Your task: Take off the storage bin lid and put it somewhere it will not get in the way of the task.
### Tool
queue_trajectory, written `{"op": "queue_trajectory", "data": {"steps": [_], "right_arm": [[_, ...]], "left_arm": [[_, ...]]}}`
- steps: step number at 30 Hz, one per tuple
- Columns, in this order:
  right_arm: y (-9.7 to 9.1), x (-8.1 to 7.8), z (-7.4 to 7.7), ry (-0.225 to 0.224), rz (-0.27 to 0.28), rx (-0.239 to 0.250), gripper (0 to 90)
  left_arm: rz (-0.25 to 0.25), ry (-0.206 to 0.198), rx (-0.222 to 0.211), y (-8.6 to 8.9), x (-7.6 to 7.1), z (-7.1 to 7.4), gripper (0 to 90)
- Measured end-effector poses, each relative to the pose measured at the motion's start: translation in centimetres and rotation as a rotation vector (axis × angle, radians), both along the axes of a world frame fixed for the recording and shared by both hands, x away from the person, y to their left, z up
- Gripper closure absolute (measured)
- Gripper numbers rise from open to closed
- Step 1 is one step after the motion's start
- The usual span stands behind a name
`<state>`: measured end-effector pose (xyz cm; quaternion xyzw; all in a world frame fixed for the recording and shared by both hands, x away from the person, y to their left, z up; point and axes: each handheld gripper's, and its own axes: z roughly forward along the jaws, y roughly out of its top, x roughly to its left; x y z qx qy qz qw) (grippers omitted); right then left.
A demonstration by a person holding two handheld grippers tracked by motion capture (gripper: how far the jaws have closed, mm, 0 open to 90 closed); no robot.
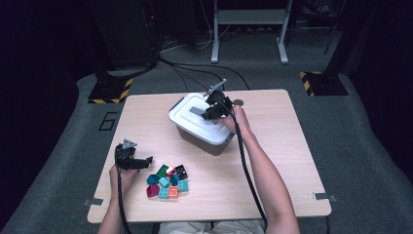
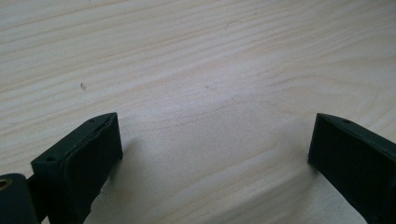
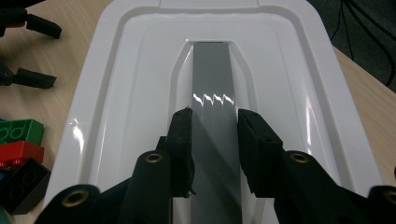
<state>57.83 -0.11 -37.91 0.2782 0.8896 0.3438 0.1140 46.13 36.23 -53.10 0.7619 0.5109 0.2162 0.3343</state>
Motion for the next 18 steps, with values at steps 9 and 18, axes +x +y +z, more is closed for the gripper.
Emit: {"op": "queue_trajectory", "data": {"steps": [9,18], "right_arm": [[-0.4,-0.7,0.1,0.002,-0.009,0.011,66.8],[-1.1,-1.2,0.9,-0.037,0.000,0.021,66.8]], "left_arm": [[0.000,0.000,0.002,0.0,0.0,0.0,3.0],[0.000,-0.001,0.001,0.0,0.0,0.0,3.4]]}}
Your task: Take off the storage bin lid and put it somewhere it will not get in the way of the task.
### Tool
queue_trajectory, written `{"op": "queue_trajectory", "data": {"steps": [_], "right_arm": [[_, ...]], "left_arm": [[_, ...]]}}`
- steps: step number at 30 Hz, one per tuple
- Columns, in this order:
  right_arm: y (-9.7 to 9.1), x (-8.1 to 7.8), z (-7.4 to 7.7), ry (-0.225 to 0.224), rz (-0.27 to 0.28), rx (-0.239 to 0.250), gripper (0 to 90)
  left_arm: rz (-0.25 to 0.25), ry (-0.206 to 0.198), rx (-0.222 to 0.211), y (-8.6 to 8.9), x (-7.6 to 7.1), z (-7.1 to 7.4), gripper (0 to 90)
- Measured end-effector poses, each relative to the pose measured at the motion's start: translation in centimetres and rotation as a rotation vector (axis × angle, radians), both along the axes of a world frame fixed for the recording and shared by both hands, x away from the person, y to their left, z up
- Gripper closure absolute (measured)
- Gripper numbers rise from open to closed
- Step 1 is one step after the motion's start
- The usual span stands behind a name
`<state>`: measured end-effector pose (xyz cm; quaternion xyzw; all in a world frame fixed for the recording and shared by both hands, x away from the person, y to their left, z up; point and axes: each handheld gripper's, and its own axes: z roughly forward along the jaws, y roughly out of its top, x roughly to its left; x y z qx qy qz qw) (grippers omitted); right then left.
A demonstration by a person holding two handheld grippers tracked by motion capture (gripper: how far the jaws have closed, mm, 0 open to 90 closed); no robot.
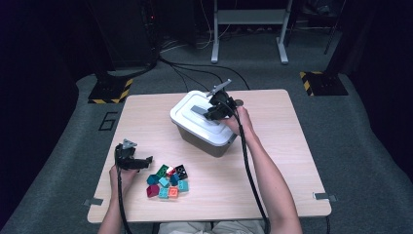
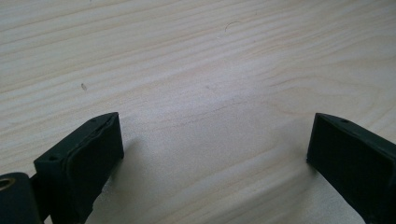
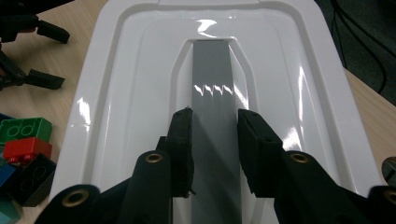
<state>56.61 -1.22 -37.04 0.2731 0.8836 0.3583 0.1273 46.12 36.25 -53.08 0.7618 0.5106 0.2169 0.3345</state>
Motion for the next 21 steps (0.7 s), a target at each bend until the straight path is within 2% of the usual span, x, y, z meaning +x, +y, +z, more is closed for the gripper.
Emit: {"op": "queue_trajectory", "data": {"steps": [19,21], "right_arm": [[-1.2,-0.8,2.2,-0.056,-0.026,0.022,66.8],[-1.3,-0.8,2.5,-0.051,-0.030,0.023,66.8]], "left_arm": [[0.002,0.003,-0.004,0.0,0.0,0.0,3.6],[0.003,0.002,-0.005,0.0,0.0,0.0,3.6]]}}
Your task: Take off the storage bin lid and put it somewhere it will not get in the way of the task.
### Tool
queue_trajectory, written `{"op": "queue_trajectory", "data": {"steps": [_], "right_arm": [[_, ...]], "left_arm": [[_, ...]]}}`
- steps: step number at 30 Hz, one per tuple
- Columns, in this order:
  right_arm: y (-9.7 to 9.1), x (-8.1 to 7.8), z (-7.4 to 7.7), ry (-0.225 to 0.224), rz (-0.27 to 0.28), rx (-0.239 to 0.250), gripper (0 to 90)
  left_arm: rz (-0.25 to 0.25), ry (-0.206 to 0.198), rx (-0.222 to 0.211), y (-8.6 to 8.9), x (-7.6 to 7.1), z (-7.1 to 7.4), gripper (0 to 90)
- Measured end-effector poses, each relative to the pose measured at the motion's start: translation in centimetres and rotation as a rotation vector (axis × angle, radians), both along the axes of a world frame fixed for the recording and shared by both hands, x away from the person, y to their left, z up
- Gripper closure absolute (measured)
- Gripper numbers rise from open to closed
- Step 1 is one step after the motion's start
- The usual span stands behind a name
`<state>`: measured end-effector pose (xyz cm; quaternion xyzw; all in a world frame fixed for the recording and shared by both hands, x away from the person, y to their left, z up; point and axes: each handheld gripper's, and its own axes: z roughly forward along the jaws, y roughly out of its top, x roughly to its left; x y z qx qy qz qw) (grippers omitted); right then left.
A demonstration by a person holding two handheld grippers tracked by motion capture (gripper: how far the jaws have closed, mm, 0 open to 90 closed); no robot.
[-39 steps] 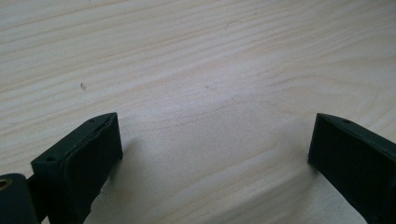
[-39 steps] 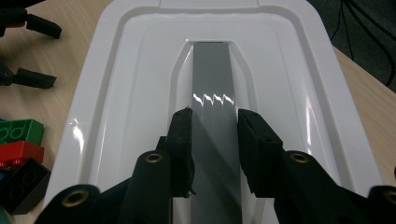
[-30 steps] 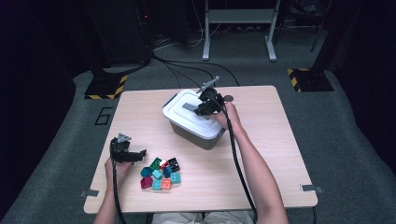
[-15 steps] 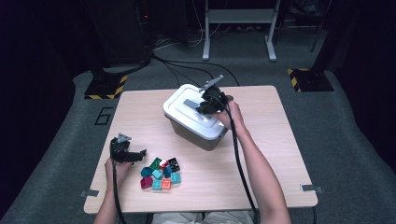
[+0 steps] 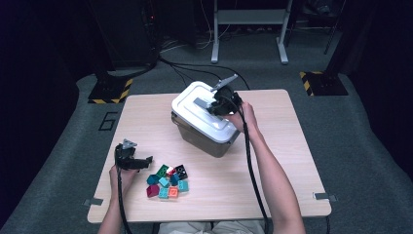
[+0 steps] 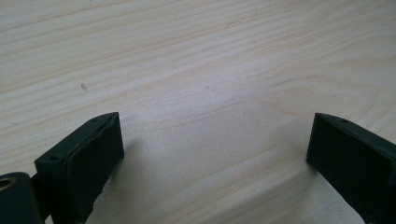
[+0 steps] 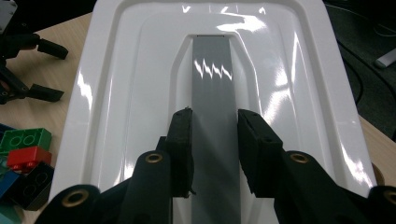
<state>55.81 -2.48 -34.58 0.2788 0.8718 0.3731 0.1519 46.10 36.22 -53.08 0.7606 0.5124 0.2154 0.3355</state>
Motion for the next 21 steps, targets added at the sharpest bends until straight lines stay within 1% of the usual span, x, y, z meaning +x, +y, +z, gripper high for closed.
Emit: {"op": "queue_trajectory", "data": {"steps": [1,2,4,6,7,10,11,12,15,17,18,19,21], "right_arm": [[-0.1,0.0,0.1,-0.005,0.004,0.000,66.8],[-0.1,0.0,0.2,-0.007,0.001,-0.002,66.8],[-0.3,-0.2,0.5,-0.005,-0.003,-0.007,66.8],[-0.6,-0.2,0.6,-0.012,0.001,-0.012,66.8],[-0.8,-0.4,0.8,-0.009,-0.010,-0.010,66.8],[-1.4,-0.6,1.1,-0.022,-0.015,-0.014,66.8],[-1.6,-0.7,1.2,-0.016,-0.024,-0.012,66.8],[-1.7,-0.7,1.2,-0.024,-0.019,-0.015,66.8],[-2.3,-1.1,1.5,-0.023,-0.042,-0.004,66.8],[-2.6,-1.3,1.6,-0.029,-0.046,-0.001,66.8],[-2.9,-1.3,1.7,-0.032,-0.041,-0.007,66.8],[-3.2,-1.4,1.7,-0.029,-0.054,-0.002,66.8],[-3.7,-1.5,1.8,-0.037,-0.049,-0.004,66.8]], "left_arm": [[0.000,0.000,0.000,0.0,0.0,0.0,3.6],[-0.006,-0.001,0.010,0.1,0.0,0.0,3.6],[-0.005,-0.001,0.007,0.1,0.0,0.0,3.6],[-0.005,-0.001,0.007,0.0,0.0,0.0,3.6],[-0.004,-0.001,0.007,0.0,0.0,0.0,3.6],[-0.004,-0.004,0.005,0.0,0.0,0.0,3.6],[-0.005,0.000,0.007,0.1,0.0,0.0,3.6],[-0.007,0.001,0.009,0.1,0.0,0.0,3.6],[-0.004,-0.002,0.006,0.0,0.0,0.0,3.6],[-0.005,-0.001,0.006,0.0,0.0,0.0,3.6],[-0.005,-0.001,0.007,0.1,0.0,0.0,3.6],[-0.005,-0.001,0.007,0.1,0.0,0.0,3.6],[-0.005,-0.001,0.006,0.0,0.0,0.0,3.6]]}}
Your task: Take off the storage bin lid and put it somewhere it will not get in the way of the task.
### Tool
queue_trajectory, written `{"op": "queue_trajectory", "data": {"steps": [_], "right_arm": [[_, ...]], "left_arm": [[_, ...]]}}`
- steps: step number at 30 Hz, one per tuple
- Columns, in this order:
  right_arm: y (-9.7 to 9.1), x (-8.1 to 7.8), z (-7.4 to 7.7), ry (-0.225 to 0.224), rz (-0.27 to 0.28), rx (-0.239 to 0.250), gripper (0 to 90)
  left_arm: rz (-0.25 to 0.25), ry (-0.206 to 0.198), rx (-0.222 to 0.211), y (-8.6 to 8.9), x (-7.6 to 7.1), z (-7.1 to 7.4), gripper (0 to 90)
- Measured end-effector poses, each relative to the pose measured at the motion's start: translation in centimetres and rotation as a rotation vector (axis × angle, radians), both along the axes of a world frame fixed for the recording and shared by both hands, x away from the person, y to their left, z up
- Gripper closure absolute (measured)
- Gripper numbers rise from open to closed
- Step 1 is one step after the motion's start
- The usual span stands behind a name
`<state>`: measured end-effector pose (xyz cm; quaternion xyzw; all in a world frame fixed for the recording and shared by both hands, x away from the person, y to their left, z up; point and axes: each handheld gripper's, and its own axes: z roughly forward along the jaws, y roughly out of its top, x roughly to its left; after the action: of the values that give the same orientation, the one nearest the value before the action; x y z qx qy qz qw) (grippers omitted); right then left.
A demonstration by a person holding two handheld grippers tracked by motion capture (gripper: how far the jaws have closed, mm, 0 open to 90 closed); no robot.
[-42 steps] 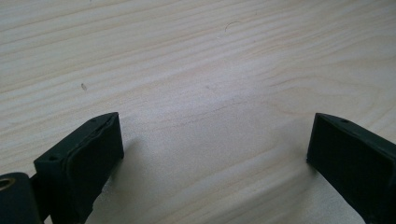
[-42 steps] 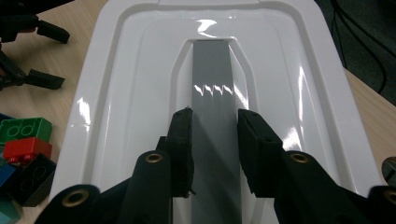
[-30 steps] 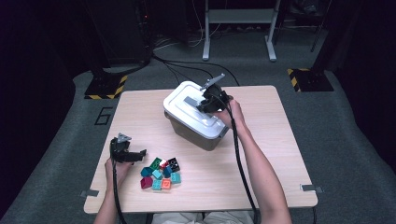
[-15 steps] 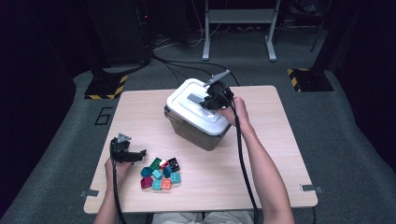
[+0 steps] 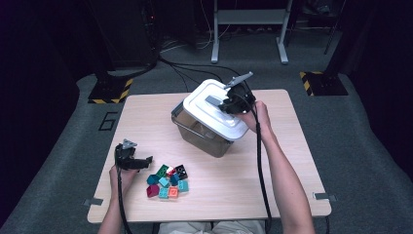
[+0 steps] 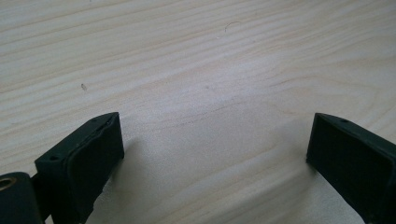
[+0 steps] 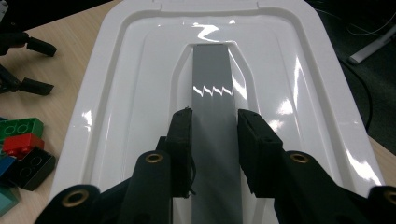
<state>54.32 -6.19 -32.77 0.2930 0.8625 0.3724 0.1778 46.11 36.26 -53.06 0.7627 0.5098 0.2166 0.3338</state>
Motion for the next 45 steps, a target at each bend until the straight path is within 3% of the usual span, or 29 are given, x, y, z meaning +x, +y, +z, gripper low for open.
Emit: {"op": "queue_trajectory", "data": {"steps": [16,28,45], "right_arm": [[-5.0,-1.1,0.1,-0.011,-0.083,0.041,66.8],[-9.6,-1.8,-0.3,-0.010,-0.185,0.064,66.8],[-15.2,-3.3,-2.7,0.024,-0.332,0.039,66.8]], "left_arm": [[0.000,-0.001,0.000,0.0,0.0,0.0,4.0],[0.001,0.002,0.000,0.0,0.0,0.0,4.5],[0.001,-0.001,0.003,0.1,0.0,0.0,5.6]]}}
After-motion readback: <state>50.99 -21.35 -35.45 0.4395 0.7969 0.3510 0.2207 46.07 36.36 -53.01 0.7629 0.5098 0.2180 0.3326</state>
